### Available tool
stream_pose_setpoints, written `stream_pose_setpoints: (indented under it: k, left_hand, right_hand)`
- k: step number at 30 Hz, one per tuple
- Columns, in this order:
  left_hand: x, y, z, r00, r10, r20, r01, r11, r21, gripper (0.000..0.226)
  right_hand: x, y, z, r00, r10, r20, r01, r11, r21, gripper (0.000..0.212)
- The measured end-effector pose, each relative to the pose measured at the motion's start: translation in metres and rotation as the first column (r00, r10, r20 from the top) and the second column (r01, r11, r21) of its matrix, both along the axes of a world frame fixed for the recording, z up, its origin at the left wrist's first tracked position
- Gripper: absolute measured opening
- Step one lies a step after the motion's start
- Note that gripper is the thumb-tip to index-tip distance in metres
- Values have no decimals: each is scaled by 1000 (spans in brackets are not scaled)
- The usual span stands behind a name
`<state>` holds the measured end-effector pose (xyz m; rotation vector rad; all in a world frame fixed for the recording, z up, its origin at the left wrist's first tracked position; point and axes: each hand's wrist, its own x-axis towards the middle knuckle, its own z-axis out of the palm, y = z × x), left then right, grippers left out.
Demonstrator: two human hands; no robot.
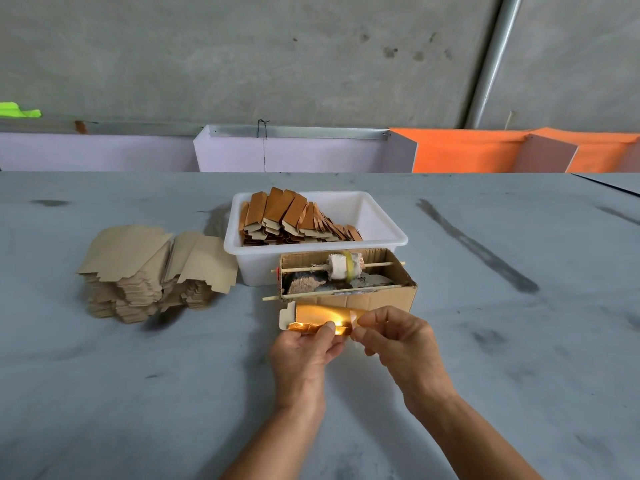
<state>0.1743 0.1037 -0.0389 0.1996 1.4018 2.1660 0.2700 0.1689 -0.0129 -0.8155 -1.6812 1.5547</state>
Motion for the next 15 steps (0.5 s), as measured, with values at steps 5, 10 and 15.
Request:
stream_pose_setpoints:
  k: [5,10,15]
  left_hand:
    - [7,-7,7,1000,0,-26,1,1000,29,4]
    - [11,-9,8,999,-6,-36,7,1000,21,5]
    - [11,-11,9,999,0,-52,1,1000,10,8]
  right_hand:
    - [2,-12,3,999,44,-33,-44,999,-25,17]
    - [1,-17,4,999,43,-31,-44,999,-32,17]
    - [-1,-18,5,999,33,2,-33,999,-33,17]
